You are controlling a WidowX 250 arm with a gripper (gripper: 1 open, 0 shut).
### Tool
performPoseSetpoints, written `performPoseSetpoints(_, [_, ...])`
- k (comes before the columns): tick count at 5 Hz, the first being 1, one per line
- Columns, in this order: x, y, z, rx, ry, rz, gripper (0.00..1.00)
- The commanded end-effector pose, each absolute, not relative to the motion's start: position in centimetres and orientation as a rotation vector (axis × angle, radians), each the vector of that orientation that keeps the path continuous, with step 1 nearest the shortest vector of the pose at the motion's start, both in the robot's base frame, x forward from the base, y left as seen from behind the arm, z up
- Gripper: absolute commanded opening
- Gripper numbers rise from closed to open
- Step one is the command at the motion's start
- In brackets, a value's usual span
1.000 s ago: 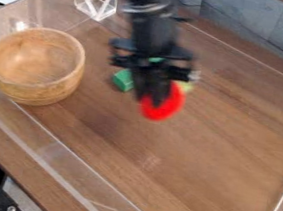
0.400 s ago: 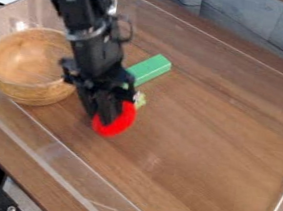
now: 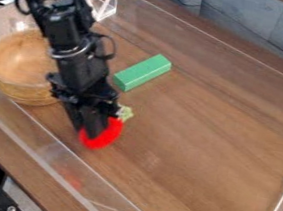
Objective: Move the red fruit to the right
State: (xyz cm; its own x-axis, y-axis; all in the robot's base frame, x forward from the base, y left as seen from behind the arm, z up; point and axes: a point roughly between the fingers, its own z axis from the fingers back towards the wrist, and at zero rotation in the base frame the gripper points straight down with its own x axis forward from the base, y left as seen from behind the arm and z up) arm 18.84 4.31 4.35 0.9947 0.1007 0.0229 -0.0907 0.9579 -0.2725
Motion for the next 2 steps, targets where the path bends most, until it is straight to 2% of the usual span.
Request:
performPoseSetpoints(1, [20.2, 3.5, 5.6, -0.284, -0.069, 0.116, 0.00])
performPoseSetpoints(2, [21.1, 2.5, 6.1, -0.295, -0.074, 0.130, 0.00])
